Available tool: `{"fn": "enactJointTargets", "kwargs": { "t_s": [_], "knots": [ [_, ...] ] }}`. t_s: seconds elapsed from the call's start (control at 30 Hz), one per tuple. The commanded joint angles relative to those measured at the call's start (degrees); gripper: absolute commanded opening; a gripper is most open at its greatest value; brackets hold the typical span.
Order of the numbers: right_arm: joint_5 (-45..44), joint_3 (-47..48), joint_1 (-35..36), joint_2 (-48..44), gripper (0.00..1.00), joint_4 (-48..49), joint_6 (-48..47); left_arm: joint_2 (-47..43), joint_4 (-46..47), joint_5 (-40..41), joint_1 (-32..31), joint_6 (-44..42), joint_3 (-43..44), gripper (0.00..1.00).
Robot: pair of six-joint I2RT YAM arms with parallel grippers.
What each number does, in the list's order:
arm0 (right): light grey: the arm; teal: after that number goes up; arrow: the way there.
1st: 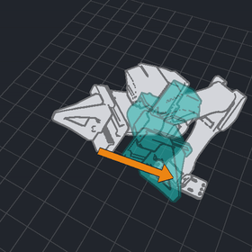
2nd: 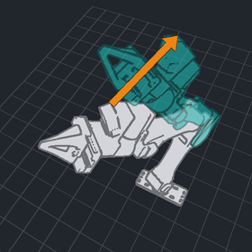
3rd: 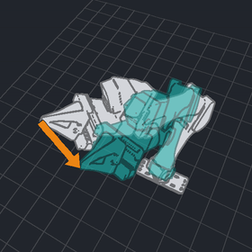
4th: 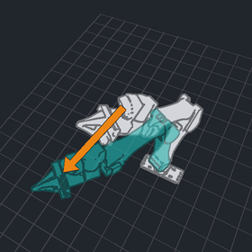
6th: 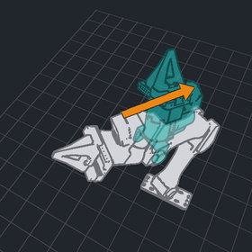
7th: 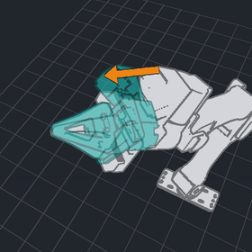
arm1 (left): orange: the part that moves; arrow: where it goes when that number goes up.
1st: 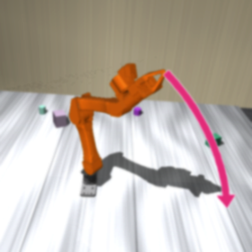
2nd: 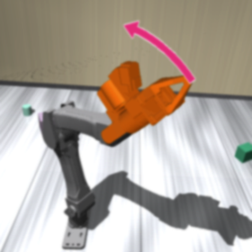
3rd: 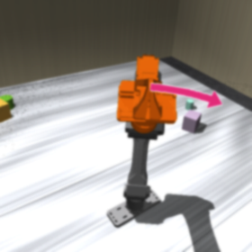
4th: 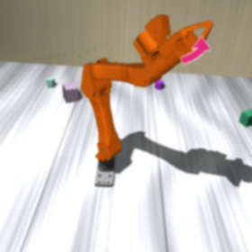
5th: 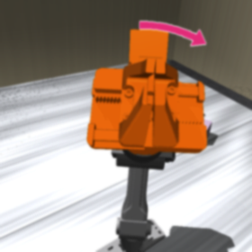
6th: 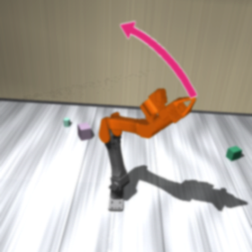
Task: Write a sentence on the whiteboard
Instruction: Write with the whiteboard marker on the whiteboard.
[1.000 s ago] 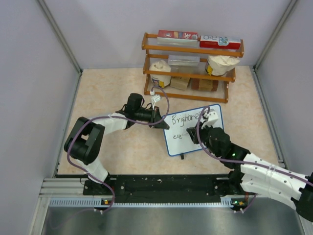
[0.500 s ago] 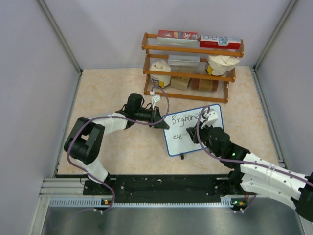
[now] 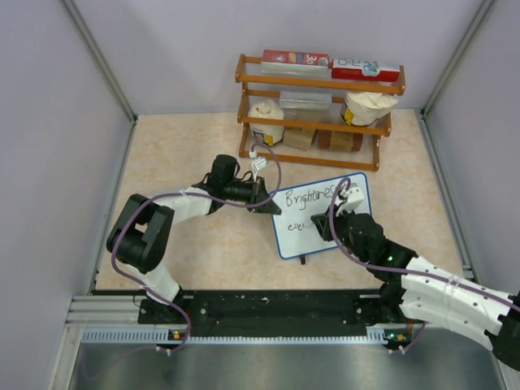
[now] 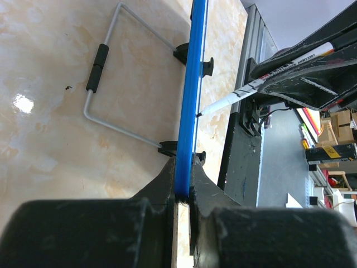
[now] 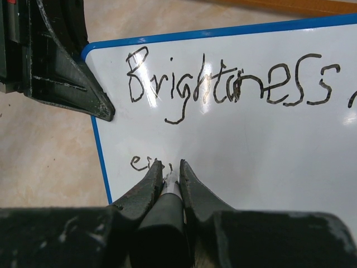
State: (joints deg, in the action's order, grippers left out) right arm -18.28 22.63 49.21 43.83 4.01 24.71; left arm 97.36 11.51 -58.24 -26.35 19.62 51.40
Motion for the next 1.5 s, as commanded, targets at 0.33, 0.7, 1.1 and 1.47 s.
{"fn": "enactJointTargets", "kwargs": {
  "t_s": [0.33,0.7,1.1,1.47],
  "knots": [
    [0.27,-1.54,-0.78,-1.47,0.00,-0.41,1.13,1.78,-3.86,9.37,-1.07,-8.19,-0.77,0.00],
    [-2.46,1.18,-0.87,-0.77,0.00,1.44,-0.45,1.69,-3.86,9.28,-1.16,-8.10,-0.86,0.00],
    [-4.22,1.80,-0.87,-0.77,0.00,2.67,-1.15,1.69,-3.95,9.37,-1.16,-8.19,-0.86,0.00],
    [-5.45,1.89,-0.96,-1.47,0.00,2.67,-1.33,1.60,-4.04,9.46,-1.25,-8.19,-0.77,0.00]
  ]
}}
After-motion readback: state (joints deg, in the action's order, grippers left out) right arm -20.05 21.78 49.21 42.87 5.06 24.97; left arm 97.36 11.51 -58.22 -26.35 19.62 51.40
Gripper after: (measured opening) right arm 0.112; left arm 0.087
